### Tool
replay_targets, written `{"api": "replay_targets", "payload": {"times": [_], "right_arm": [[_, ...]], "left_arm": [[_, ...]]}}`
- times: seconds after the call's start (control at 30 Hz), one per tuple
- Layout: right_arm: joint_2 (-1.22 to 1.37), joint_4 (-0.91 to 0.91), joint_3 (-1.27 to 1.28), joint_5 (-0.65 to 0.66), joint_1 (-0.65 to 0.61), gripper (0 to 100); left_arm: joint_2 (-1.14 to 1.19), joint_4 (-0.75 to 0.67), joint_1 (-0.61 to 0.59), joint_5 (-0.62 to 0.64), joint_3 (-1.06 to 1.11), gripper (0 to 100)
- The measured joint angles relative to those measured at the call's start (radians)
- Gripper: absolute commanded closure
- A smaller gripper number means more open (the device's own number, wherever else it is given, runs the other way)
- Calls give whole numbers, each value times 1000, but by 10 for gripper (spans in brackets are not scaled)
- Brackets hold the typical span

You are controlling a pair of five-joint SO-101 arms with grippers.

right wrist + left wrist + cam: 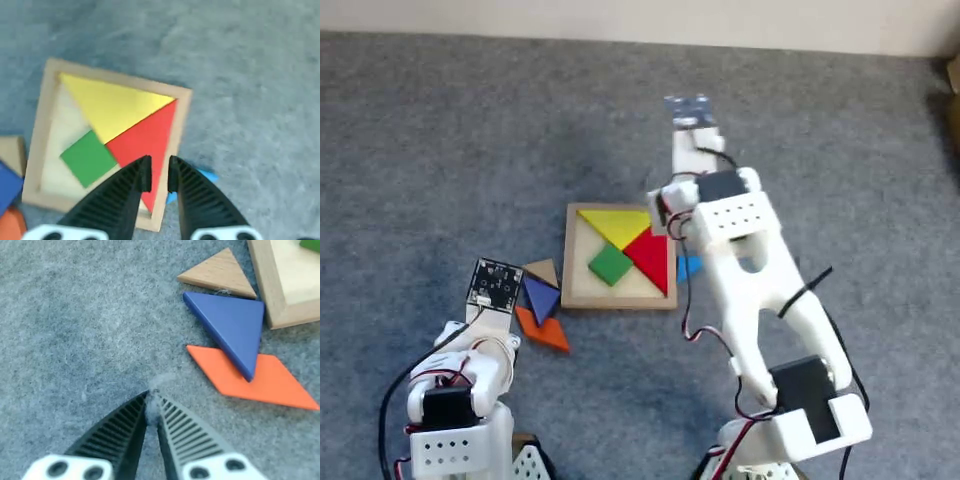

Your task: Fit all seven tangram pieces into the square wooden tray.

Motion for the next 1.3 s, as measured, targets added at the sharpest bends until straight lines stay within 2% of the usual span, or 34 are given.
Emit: {"api": "replay_targets", "payload": {"times": [0.13, 0.33, 0.47, 0.73, 1.3], "right_arm": [[0, 29, 0, -95, 54, 762], [2, 35, 66, -204, 57, 758], [95, -8, 91, -255, 58, 758], [293, -17, 25, -267, 57, 758], [446, -15, -107, -267, 57, 758]], "left_arm": [[0, 0, 0, 0, 0, 993], [0, 0, 0, 0, 0, 993], [0, 0, 0, 0, 0, 993], [0, 0, 0, 0, 0, 993], [0, 0, 0, 0, 0, 993]]}}
